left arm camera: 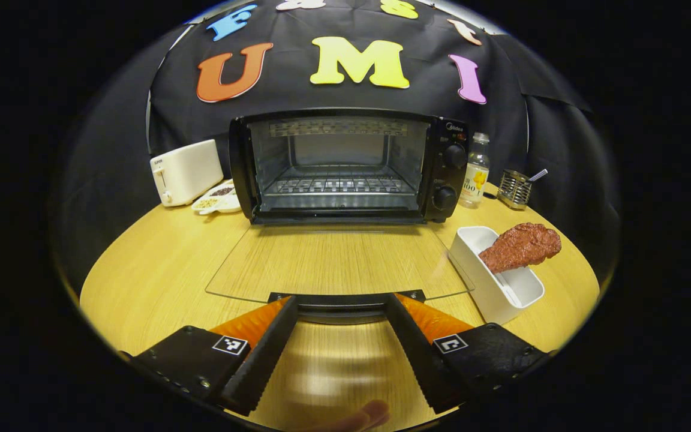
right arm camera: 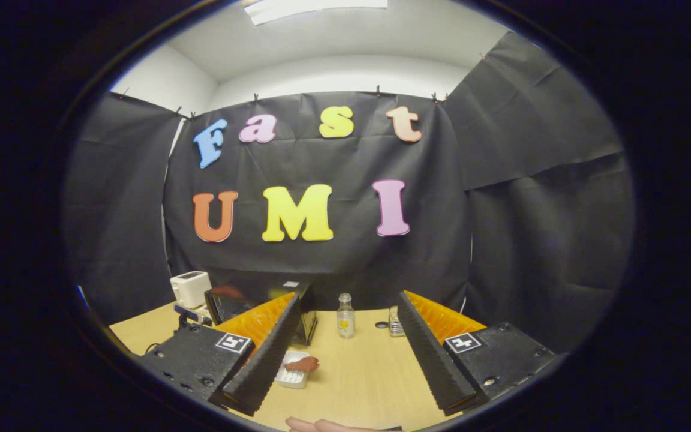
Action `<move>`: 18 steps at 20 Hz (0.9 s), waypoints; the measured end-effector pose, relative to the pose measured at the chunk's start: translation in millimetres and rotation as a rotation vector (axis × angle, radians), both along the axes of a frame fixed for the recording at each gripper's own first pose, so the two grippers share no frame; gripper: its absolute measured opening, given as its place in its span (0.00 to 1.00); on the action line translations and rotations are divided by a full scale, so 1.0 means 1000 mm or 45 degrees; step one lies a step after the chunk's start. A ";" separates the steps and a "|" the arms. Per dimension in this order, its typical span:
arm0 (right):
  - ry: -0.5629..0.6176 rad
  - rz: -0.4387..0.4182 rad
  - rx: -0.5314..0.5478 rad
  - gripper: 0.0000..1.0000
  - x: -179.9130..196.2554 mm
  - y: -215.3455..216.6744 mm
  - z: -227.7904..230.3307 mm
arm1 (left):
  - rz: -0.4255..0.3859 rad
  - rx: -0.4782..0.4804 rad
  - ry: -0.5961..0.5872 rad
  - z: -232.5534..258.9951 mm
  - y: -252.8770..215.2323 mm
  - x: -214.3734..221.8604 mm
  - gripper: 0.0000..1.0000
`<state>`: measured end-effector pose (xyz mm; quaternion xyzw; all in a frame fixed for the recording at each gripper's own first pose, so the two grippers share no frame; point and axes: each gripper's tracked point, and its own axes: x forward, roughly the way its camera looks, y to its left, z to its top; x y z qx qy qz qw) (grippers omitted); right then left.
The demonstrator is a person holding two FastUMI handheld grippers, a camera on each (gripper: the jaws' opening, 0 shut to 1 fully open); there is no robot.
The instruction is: Open the electric oven with the left hand, put the food in, and close the electric oven.
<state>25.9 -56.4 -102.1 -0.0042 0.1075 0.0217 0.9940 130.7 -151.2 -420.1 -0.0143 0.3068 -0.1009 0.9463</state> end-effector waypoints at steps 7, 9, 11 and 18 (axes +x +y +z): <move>0.198 0.077 0.047 1.00 0.021 0.002 -0.047 | 0.033 -0.067 -0.077 0.047 0.018 -0.017 0.95; 0.284 0.113 0.071 1.00 0.032 0.005 -0.067 | 0.030 -0.074 -0.154 0.080 0.027 -0.023 0.95; 0.376 0.136 0.093 1.00 0.043 0.007 -0.089 | 0.020 -0.095 -0.247 0.117 0.031 -0.029 0.95; 0.720 0.231 0.200 1.00 0.070 0.021 -0.172 | 0.072 -0.041 -0.482 0.214 0.058 -0.059 0.94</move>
